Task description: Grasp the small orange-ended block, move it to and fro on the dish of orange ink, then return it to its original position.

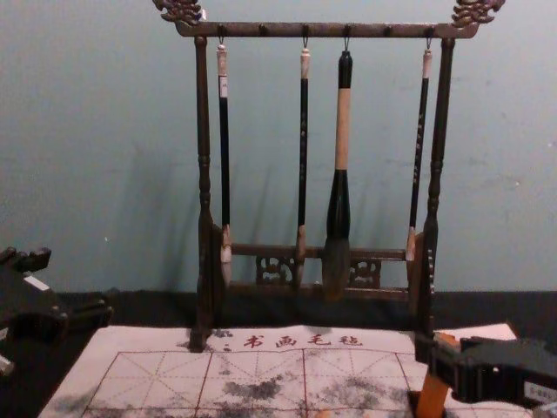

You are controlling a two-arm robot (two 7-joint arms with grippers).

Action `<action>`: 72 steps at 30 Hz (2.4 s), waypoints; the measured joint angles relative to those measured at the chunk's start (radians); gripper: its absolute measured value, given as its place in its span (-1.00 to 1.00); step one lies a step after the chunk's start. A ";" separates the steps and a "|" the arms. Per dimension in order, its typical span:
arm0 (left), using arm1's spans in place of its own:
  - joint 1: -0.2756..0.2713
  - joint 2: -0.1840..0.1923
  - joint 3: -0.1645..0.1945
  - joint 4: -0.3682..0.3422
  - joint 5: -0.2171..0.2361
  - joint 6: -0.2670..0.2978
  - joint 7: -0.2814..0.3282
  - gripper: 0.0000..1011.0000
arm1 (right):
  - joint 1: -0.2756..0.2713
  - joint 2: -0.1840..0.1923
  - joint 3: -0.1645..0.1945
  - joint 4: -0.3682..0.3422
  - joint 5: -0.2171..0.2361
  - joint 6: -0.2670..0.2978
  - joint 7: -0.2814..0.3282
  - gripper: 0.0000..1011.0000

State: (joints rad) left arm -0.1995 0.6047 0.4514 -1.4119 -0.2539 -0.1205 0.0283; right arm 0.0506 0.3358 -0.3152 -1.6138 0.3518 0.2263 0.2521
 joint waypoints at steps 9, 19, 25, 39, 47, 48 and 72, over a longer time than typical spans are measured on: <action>0.000 0.000 0.000 0.000 0.000 0.000 0.000 0.98 | 0.005 -0.011 -0.002 0.021 -0.018 -0.013 0.000 -0.74; 0.000 0.000 0.000 0.000 0.000 0.000 0.000 0.98 | -0.001 -0.020 -0.003 0.040 -0.039 -0.042 0.005 -0.74; 0.000 0.000 0.000 0.000 0.000 0.000 0.000 0.98 | -0.004 -0.024 -0.002 0.047 -0.050 -0.053 0.009 -0.74; 0.000 0.000 0.000 0.000 0.000 0.000 0.000 0.98 | -0.005 -0.026 -0.003 0.051 -0.058 -0.054 0.010 -0.74; 0.000 0.000 0.000 0.000 0.000 0.000 0.000 0.98 | -0.005 -0.025 -0.003 0.050 -0.057 -0.054 0.009 -0.74; 0.000 0.000 0.000 0.000 0.000 0.000 0.000 0.98 | -0.005 -0.025 -0.003 0.050 -0.056 -0.054 0.009 -0.74; 0.000 0.000 0.000 0.000 0.000 0.000 0.000 0.98 | -0.005 -0.025 -0.003 0.049 -0.054 -0.054 0.009 0.68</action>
State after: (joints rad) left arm -0.1995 0.6047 0.4514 -1.4120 -0.2539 -0.1205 0.0283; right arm 0.0452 0.3112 -0.3182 -1.5650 0.2979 0.1726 0.2615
